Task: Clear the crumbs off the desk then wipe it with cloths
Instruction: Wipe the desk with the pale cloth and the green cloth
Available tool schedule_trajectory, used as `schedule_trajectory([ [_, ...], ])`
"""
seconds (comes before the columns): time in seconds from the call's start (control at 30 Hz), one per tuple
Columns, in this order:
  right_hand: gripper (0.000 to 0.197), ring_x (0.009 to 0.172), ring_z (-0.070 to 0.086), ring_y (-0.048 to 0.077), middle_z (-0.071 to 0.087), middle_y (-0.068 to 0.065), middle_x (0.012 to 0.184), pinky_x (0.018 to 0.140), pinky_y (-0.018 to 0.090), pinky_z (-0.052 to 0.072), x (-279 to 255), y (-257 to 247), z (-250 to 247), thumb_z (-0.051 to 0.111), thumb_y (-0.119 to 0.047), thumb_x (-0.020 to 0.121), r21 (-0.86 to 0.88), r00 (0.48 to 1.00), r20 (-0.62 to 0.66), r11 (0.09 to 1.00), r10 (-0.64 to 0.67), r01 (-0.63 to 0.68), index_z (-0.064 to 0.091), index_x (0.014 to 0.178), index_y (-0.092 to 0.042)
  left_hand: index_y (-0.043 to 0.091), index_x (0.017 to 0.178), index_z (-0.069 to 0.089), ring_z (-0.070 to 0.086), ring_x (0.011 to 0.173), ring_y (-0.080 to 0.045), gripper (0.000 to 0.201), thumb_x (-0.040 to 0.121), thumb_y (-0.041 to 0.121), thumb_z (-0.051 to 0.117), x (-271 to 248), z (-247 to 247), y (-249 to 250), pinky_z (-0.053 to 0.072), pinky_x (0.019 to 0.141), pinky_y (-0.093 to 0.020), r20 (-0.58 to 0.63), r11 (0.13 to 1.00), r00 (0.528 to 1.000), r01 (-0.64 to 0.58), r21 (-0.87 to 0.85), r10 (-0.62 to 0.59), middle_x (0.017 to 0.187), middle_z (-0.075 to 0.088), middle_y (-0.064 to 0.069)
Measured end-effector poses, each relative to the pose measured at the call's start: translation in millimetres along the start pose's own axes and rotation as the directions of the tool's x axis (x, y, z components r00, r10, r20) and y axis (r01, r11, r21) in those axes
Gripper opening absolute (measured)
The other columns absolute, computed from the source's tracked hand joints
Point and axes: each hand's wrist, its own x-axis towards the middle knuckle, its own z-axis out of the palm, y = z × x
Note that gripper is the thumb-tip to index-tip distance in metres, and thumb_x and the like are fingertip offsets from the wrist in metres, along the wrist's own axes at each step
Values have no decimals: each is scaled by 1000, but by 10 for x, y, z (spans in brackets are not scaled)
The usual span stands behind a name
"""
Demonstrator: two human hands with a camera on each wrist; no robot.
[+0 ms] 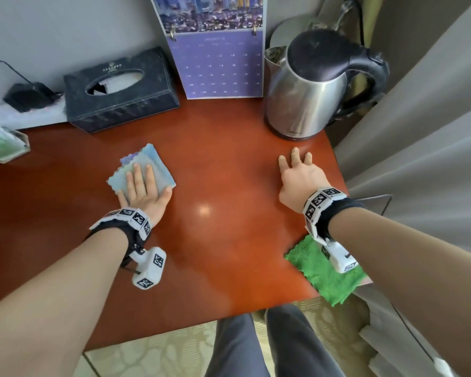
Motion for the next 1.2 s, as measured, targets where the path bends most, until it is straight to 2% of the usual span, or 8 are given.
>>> schedule_trajectory([
  [0.1, 77, 147, 10, 45, 2, 16, 163, 112, 48, 36, 3, 57, 18, 47, -24, 89, 7, 1000, -16, 1000, -7, 7, 11, 157, -18, 24, 155, -20, -26, 148, -23, 75, 100, 60, 16, -103, 30, 327, -9, 119, -57, 24, 999, 999, -38, 24, 37, 159, -32, -3],
  [0.2, 78, 149, 10, 39, 0, 11, 164, 113, 46, 34, 13, 137, 29, 46, -24, 89, 5, 999, -15, 1000, -29, 29, 9, 157, -24, 25, 152, -25, -31, 145, -24, 76, 98, 65, 11, -219, 103, 971, -13, 117, -57, 54, 968, 974, -226, 107, 222, 156, -38, -3],
  [0.37, 73, 150, 11, 36, 1, 10, 164, 115, 42, 26, 8, 174, 10, 43, -27, 94, -30, 999, -20, 999, -38, 37, 7, 158, -25, 28, 156, -14, -24, 149, -23, 78, 96, 66, 20, -541, 389, 1953, -16, 115, -57, 12, 909, 915, -401, 112, 402, 162, -26, -1],
  [0.57, 78, 151, 10, 31, -3, 6, 165, 115, 40, 27, -35, 245, 26, 42, -17, 91, -42, 998, -25, 997, -63, 62, 3, 157, -30, 33, 153, -21, -29, 146, -15, 68, 100, 60, 11, -569, 411, 1342, -14, 119, -50, 33, 903, 911, -411, 128, 410, 158, -33, 7],
  [0.8, 91, 151, -6, 29, -13, 1, 164, 118, 44, 22, -178, 377, 160, 46, -4, 83, 114, 988, -17, 981, -154, 155, 0, 157, -31, 31, 155, -17, -27, 147, -15, 70, 100, 56, 18, -1071, 593, -103, -9, 120, -51, 28, 999, 999, -46, -1, 46, 157, -35, 6],
  [0.9, 88, 151, -7, 27, -11, 2, 164, 121, 40, 16, -287, 504, 289, 45, 1, 83, 151, 979, -33, 967, -201, 204, 5, 158, -25, 27, 153, -23, -29, 147, -20, 75, 97, 63, 10, -1435, 834, 55, -11, 120, -52, 28, 998, 998, -61, 3, 61, 151, -42, 3],
  [1.03, 82, 152, -5, 20, -9, 0, 165, 121, 34, 15, -423, 635, 363, 45, 0, 88, 141, 977, -22, 967, -211, 212, 9, 158, -23, 29, 139, -44, -45, 137, -24, 77, 86, 71, -7, -1879, 1129, 696, -21, 114, -55, 79, 949, 951, -306, 77, 300, 144, -54, -2],
  [1.2, 79, 152, -1, 21, -4, 2, 165, 123, 37, 13, -439, 623, 334, 46, -3, 88, 128, 985, 0, 977, -173, 171, 13, 157, -21, 24, 151, -27, -35, 144, -25, 84, 83, 73, -18, -2045, 1295, 1211, -23, 113, -57, 93, 873, 883, -469, 134, 460, 156, -37, -5],
])
